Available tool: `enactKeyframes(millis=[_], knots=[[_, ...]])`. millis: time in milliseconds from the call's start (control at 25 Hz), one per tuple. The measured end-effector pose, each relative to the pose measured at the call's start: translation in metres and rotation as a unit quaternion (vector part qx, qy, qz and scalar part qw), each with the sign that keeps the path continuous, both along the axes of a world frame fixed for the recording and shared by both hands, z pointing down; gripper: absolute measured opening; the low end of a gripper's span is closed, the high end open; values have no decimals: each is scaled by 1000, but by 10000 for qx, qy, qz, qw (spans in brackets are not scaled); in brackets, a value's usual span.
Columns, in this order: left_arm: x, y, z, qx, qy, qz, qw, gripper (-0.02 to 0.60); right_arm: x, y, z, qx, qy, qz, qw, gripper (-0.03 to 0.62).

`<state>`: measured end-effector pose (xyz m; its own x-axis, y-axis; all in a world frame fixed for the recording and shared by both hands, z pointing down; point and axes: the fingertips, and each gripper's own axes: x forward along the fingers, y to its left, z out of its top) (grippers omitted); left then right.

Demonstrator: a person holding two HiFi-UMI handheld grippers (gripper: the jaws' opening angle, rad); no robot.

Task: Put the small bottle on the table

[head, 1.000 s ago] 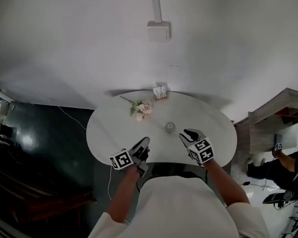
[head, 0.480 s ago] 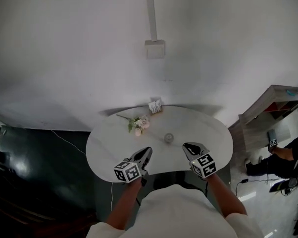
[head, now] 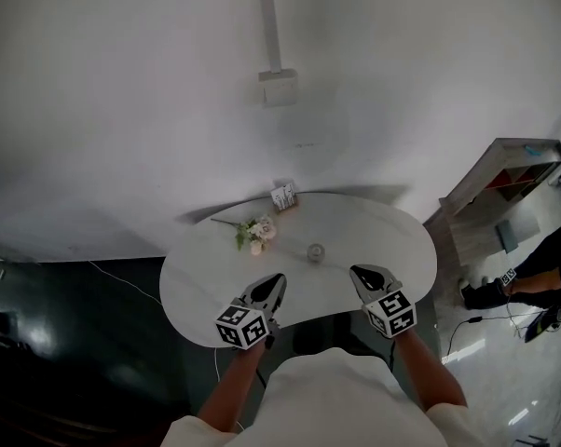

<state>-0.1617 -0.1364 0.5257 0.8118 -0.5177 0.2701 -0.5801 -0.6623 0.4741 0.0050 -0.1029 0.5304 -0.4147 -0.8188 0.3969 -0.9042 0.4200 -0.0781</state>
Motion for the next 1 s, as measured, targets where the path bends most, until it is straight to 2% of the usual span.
enactKeyframes(millis=[240,520,680,1000], knots=[[-4,7,-3,216,-173,86,9996,6,-1,9,-1,78,-48,104,9999,11],[-5,12,-11,337,-180,-195,9991,6,8,8,-11,248,-104,-111,9996,11],[-5,14,-15,308,-64,-439,9985,6,12,7,-19,324,-102,-294,9990,11],[3,21,-18,362,-39,-583,9976,6,21,7,-24,386,-151,-428,9982,11]])
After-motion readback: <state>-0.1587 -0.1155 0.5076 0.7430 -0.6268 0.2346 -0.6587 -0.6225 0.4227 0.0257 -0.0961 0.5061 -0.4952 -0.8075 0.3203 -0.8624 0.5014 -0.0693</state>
